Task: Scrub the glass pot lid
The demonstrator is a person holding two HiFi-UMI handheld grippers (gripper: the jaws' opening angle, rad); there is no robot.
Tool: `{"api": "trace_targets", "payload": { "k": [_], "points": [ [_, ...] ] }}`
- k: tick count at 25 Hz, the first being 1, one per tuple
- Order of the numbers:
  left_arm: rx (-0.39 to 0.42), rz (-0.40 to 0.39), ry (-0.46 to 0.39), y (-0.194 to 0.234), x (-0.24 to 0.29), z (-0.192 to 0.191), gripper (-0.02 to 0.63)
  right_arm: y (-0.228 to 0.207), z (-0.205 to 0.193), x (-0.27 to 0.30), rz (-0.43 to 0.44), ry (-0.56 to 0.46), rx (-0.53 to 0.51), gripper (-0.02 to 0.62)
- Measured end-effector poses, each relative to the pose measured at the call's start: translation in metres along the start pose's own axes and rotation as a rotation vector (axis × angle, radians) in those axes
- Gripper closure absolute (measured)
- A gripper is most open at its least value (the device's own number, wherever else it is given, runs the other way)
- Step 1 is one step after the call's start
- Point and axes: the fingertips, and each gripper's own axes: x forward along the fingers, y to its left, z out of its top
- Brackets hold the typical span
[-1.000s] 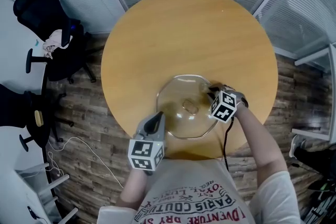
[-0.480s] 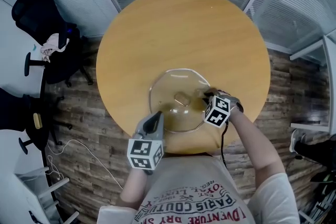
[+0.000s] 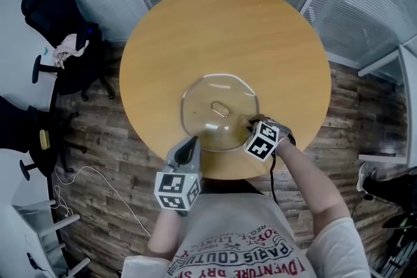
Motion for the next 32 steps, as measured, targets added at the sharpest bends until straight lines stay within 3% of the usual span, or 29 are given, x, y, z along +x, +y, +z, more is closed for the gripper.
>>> {"api": "trace_targets", "payload": {
  "k": [6,14,23,27,32],
  "points": [
    [-0.011,0.032,-0.013,0.004,-0.026,-0.013,0.598,0.033,0.004,-0.003,0.054,0.015,0.082,0.528],
    [0.011,0.001,-0.009,0.018,-0.041,-0.008,0.598,0.065,0.019,-0.005,0.098,0.035,0.178,0.528],
    [0.02,0.001,0.0,0.068,-0.069,-0.004,0.598,0.13,0.071,0.005,0.206,0.012,0.221,0.528],
    [0.026,0.002,-0.013,0.077,-0.077,0.0,0.598,0.136,0.078,0.003,0.182,0.003,0.251,0.528],
    [0.025,-0.001,-0.03,0.082,-0.08,0.004,0.598,0.114,0.083,-0.03,0.129,-0.094,0.423,0.528]
  ]
}}
